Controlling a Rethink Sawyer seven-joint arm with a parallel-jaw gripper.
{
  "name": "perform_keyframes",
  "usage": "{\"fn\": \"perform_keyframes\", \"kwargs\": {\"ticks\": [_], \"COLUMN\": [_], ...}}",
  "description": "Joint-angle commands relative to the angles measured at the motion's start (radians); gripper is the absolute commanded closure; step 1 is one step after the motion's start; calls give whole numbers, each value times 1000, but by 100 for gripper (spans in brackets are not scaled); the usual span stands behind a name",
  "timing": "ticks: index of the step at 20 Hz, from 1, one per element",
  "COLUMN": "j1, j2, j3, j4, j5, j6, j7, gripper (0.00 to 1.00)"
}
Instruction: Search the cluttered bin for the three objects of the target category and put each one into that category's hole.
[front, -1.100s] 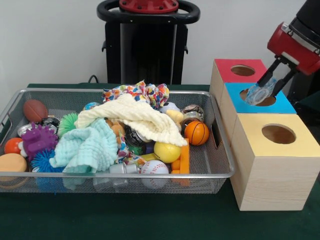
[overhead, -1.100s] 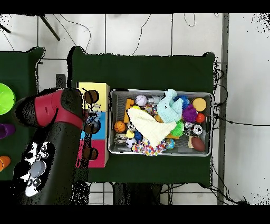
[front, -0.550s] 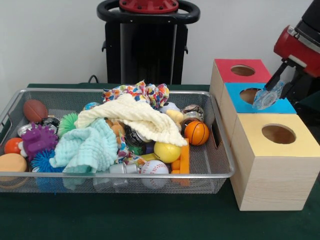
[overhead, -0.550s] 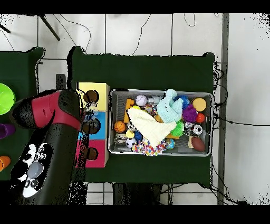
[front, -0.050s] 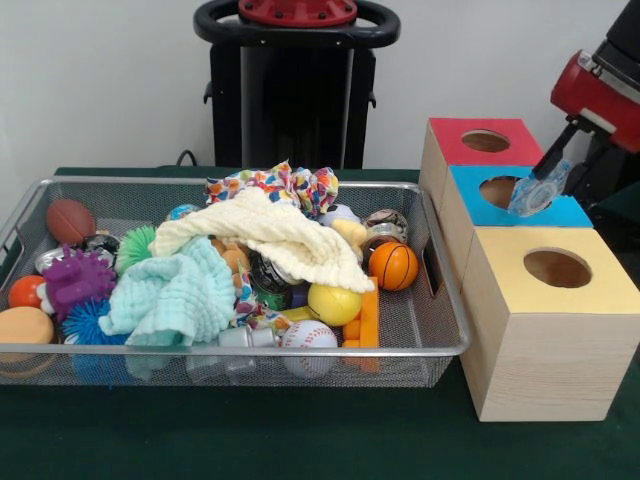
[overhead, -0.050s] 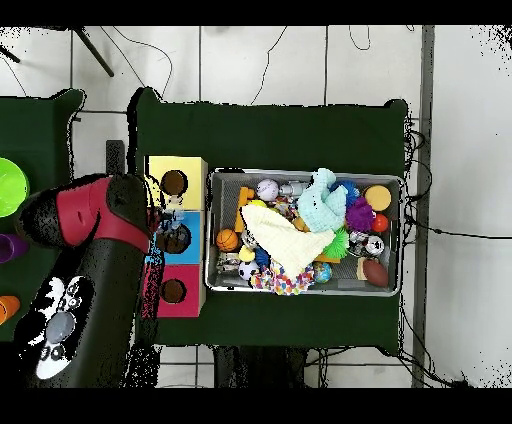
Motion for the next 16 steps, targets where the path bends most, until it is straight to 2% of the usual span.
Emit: {"fn": "perform_keyframes", "kwargs": {"ticks": [1,16], "j1": [-18,-9], "j2": [32,32], "j3": [34,29], "j4": [124,166], "j5": [39,64], "j6": [-34,-87], "j7": [262,263], "gripper": [100,100]}}
